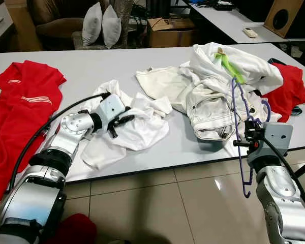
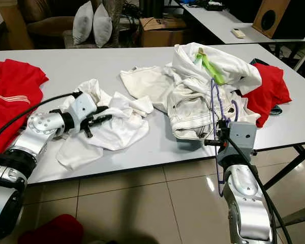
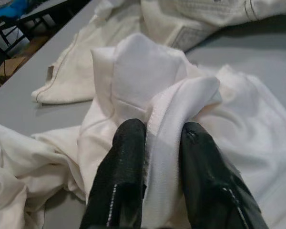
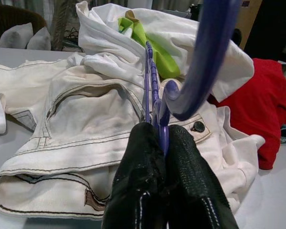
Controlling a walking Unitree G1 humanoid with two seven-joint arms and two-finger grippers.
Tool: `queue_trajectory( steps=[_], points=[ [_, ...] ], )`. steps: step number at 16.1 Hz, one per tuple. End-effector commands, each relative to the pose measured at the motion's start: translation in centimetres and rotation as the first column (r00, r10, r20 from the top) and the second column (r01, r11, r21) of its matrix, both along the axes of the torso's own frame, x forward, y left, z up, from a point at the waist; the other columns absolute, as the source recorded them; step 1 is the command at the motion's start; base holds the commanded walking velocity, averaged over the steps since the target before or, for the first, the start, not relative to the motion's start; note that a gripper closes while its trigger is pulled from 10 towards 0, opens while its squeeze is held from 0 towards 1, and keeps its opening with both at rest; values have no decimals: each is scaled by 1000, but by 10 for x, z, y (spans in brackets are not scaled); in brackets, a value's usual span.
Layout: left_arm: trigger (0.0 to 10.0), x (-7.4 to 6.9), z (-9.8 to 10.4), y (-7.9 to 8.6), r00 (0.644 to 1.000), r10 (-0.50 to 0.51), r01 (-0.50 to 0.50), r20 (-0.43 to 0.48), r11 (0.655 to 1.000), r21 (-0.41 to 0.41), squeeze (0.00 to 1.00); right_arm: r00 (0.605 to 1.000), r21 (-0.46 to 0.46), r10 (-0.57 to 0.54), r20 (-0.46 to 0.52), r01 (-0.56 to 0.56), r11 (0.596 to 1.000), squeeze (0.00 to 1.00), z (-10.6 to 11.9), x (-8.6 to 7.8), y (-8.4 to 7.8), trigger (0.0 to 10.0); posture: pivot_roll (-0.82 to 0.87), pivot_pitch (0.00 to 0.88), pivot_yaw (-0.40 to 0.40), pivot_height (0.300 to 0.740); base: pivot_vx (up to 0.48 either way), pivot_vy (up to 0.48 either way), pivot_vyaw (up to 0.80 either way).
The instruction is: Hang hanger
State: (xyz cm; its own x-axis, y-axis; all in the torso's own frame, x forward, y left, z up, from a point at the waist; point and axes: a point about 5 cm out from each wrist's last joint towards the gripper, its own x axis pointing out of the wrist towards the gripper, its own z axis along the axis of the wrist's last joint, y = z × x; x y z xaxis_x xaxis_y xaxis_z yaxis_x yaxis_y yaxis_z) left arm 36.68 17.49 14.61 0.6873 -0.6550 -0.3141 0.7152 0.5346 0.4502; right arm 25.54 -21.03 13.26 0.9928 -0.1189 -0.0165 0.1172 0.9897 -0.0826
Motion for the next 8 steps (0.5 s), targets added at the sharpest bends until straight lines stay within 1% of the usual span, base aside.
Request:
queue_trajectory(
  steps=[1,5,6,7,8],
  points=[
    [0,4,10,-3,1000,-12,13,22,1000,-24,0,1000,-5,-10,4,10,1000,0,0,0,-2,10000,-243,0,27,740,0,0,0],
    [0,4,11,2,1000,-2,3,19,1000,-22,0,1000,-2,-3,0,3,1000,0,-1,1,0,10000,-235,0,24,740,0,0,0],
    [0,6,16,2,1000,3,-2,17,999,-52,0,1000,-2,-3,0,3,1000,0,-1,1,0,10000,-232,0,23,740,0,0,0],
    [0,9,28,-1,1000,-3,4,9,987,-160,0,1000,-1,-3,-1,3,1000,0,-1,1,-1,10000,-230,0,22,740,0,0,0],
    [0,12,45,-7,998,-60,51,-20,955,-292,0,1000,-3,28,3,-28,1000,0,0,2,1,10000,-226,0,26,740,0,0,0]
  ],
)
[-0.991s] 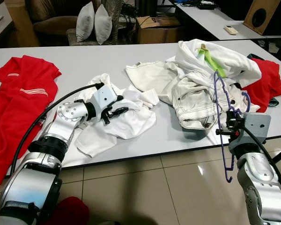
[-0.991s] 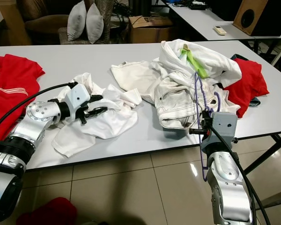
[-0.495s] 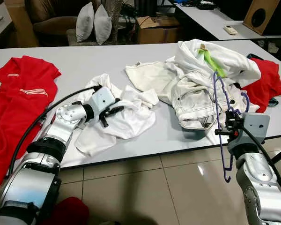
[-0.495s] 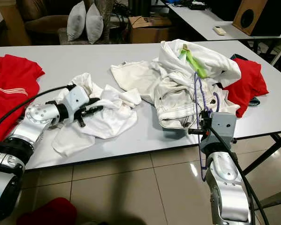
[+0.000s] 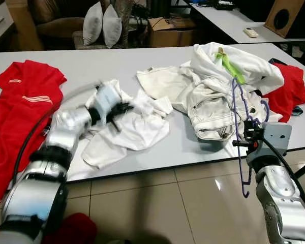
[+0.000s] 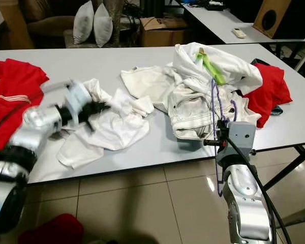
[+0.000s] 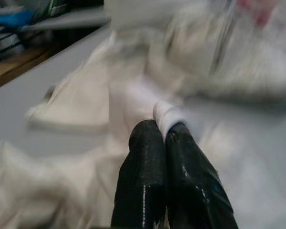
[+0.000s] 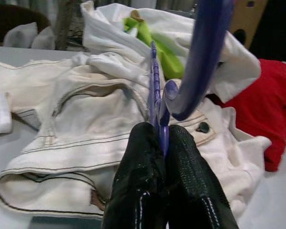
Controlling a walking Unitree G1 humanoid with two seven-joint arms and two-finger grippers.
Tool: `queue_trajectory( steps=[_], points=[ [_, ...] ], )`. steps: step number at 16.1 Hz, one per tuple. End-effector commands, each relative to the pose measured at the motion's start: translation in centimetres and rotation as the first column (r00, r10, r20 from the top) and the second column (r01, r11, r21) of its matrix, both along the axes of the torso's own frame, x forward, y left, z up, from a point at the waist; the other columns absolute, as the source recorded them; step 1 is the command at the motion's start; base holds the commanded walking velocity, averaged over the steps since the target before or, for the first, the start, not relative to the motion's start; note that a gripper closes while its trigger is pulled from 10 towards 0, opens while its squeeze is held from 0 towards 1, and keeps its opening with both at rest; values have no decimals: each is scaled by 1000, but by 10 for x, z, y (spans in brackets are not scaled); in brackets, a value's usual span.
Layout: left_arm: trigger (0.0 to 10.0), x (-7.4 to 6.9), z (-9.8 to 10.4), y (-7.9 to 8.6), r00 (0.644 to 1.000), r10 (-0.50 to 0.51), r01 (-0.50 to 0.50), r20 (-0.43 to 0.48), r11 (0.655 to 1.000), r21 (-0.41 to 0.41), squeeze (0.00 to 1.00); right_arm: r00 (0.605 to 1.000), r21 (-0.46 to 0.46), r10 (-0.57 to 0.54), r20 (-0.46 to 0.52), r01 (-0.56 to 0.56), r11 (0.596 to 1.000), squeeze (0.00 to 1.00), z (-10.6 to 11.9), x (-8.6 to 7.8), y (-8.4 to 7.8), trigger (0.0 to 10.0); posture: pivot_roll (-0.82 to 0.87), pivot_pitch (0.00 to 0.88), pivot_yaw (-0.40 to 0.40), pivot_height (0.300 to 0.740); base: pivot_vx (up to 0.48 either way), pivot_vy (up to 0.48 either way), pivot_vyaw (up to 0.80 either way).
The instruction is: Hang hanger
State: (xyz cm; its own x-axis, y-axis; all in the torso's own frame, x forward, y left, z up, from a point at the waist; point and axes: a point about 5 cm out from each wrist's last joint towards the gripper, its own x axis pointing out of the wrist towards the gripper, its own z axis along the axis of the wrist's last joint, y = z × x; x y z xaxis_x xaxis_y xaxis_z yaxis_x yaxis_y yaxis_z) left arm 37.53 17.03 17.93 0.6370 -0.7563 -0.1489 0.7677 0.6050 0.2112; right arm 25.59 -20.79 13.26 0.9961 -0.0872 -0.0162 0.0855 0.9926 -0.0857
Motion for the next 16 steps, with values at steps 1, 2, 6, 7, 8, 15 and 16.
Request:
queue_trajectory(
  steps=[1,2,6,7,8,15,16],
  points=[
    [0,4,38,-10,995,-89,94,37,984,-154,0,999,-11,41,5,-41,999,0,1,2,3,10000,-224,0,34,740,0,0,0],
    [0,6,69,-13,989,-135,145,54,937,-318,0,999,-10,50,6,-50,999,0,0,1,4,10000,-221,0,38,740,0,0,0],
    [0,9,115,-4,987,-143,162,78,807,-568,0,997,29,78,23,-79,996,0,1,1,10,10000,-214,0,38,740,0,0,0],
    [0,8,113,-5,988,-144,154,64,799,-581,0,992,40,125,35,-127,991,0,2,1,14,10000,-215,0,44,740,0,0,0],
    [0,7,106,-6,991,-129,123,30,819,-560,0,979,63,190,70,-194,979,0,7,-2,20,10000,-216,0,41,740,0,0,0],
    [0,11,59,-11,998,11,-28,-57,949,-315,0,858,133,486,167,-508,851,0,25,-30,29,10000,-220,0,38,740,0,0,0],
    [0,12,64,-11,998,43,-53,-37,941,-335,0,842,127,520,144,-537,834,0,23,-35,28,10000,-225,0,39,740,0,0,0]
  ],
)
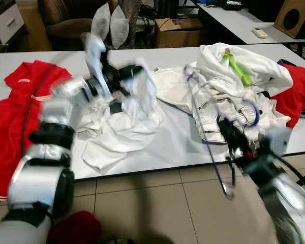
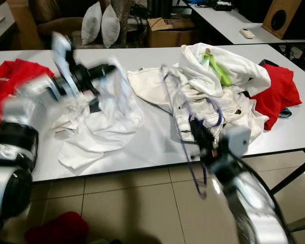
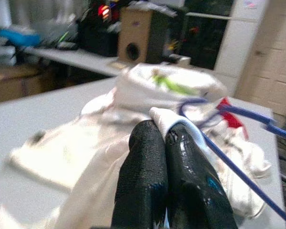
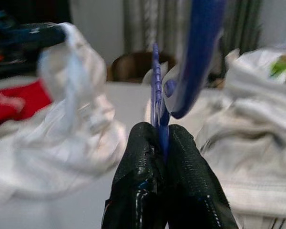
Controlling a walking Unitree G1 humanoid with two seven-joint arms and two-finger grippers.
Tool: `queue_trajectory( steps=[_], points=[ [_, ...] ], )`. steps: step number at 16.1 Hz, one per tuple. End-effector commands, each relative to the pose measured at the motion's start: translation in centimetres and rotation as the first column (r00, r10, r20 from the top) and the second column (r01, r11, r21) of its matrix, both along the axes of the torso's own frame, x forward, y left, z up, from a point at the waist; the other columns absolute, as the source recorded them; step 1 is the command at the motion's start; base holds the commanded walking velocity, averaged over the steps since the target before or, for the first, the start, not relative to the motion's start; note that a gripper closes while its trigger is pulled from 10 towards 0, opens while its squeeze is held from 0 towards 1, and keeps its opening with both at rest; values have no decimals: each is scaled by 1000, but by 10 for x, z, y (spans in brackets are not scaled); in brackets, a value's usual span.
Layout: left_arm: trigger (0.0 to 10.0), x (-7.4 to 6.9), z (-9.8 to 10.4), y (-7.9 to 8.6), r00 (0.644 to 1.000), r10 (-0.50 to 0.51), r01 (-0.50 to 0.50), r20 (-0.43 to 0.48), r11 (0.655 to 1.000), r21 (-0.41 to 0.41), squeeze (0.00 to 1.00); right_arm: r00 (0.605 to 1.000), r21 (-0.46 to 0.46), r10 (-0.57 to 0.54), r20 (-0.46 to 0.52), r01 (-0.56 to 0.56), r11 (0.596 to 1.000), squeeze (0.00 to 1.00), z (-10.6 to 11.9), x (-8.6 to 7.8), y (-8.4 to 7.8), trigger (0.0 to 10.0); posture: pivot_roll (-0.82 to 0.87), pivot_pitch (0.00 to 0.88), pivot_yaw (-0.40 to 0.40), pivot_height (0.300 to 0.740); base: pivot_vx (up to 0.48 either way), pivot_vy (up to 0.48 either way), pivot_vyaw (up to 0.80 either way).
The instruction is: Hang hanger
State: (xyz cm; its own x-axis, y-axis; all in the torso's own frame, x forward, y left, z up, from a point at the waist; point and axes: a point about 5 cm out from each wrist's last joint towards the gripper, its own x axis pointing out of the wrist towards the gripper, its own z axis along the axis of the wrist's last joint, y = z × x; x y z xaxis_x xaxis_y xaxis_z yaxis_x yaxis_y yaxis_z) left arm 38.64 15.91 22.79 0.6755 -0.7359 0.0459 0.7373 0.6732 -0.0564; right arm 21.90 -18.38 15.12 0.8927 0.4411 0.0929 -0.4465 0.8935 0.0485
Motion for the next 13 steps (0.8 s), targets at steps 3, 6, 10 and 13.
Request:
queue_trajectory(
  steps=[3,6,10,13],
  points=[
    [0,9,38,8,960,178,-199,217,977,81,0,981,-26,184,-70,-186,982,0,0,-22,0,10000,-232,0,36,740,0,0,0],
    [0,8,54,6,931,172,-207,320,975,79,0,961,-9,252,-110,-255,967,0,1,-29,-5,10000,-238,0,36,740,0,0,0],
    [0,1,67,-5,918,85,-143,387,982,123,0,953,19,282,-107,-282,959,0,-2,-24,-6,10000,-227,0,18,740,0,0,0],
    [0,-8,69,-17,908,-38,-52,416,978,202,0,944,39,304,-126,-301,953,0,-11,-14,0,10000,-214,0,6,740,0,0,0]
  ],
)
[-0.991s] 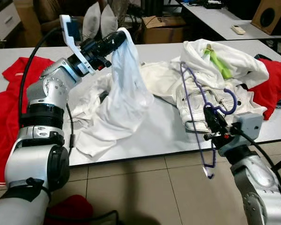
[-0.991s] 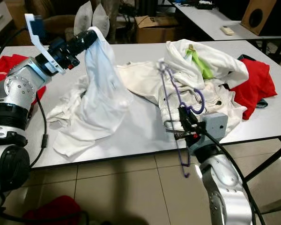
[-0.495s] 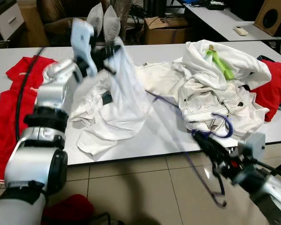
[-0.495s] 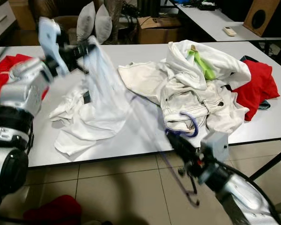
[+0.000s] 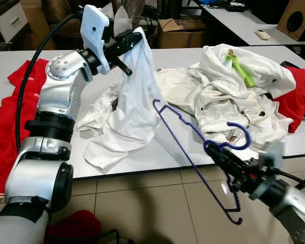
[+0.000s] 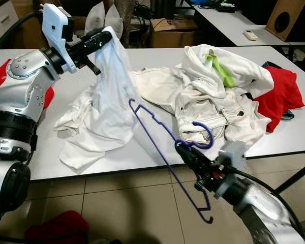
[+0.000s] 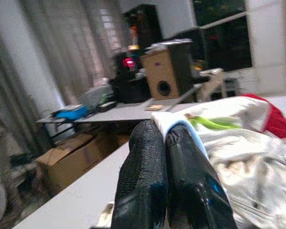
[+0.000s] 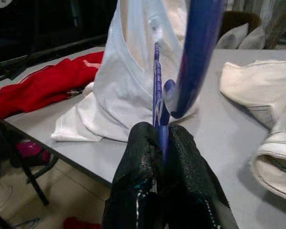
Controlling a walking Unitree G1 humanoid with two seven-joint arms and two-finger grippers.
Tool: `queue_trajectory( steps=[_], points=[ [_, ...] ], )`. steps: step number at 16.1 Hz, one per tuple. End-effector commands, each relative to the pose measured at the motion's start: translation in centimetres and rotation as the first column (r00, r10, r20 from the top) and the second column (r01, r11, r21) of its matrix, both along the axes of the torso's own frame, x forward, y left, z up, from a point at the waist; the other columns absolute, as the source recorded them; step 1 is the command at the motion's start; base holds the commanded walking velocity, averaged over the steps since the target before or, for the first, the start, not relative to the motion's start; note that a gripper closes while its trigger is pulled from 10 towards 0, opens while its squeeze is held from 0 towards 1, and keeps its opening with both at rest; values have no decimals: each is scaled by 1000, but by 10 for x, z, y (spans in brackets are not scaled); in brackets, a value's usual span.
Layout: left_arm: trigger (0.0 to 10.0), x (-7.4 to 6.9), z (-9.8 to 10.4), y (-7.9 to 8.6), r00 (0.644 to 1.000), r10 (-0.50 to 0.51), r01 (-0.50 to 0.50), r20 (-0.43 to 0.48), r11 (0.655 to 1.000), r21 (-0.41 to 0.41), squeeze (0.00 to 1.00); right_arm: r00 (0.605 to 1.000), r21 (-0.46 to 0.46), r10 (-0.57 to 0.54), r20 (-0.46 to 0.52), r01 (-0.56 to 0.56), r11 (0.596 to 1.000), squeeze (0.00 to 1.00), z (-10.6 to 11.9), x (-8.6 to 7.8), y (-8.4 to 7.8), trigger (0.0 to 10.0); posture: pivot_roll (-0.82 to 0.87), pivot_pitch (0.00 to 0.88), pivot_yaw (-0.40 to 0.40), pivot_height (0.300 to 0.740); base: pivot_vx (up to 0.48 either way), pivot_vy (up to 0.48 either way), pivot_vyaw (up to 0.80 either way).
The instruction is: Hang hanger
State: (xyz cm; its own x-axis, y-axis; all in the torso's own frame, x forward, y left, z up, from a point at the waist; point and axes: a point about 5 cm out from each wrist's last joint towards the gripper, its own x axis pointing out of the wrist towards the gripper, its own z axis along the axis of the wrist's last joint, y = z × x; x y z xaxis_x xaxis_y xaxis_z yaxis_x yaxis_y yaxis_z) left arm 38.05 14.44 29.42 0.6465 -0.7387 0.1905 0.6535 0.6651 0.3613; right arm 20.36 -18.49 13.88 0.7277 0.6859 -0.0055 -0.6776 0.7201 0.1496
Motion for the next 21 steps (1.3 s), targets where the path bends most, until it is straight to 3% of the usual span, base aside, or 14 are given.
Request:
queue_trajectory(
  steps=[1,6,11,15,18,21],
  points=[
    [0,-4,2,-5,999,-34,33,17,998,55,0,1000,-5,11,3,-11,1000,0,1,3,3,10000,-213,0,3,740,0,0,0],
    [0,-13,4,-17,996,-85,81,40,993,91,0,996,-24,82,-44,-83,996,0,3,4,10,10000,-207,0,-6,740,0,0,0],
    [0,-26,16,-26,983,-171,163,63,979,120,0,977,-144,10,-213,-42,989,0,-7,9,7,10000,-207,0,-8,740,0,0,0],
    [0,-29,16,-23,984,-169,157,55,971,183,0,980,-34,-17,-199,11,999,0,5,13,6,10000,-206,0,-12,740,0,0,0],
    [78,-29,9,-21,989,-145,131,42,963,235,0,984,79,79,-161,-67,995,0,16,10,17,10000,-202,0,-17,740,0,0,0],
    [0,-31,1,-28,985,-171,158,29,955,250,0,983,84,61,-174,-46,995,0,13,17,18,10000,-202,0,-16,740,0,0,0]
  ],
)
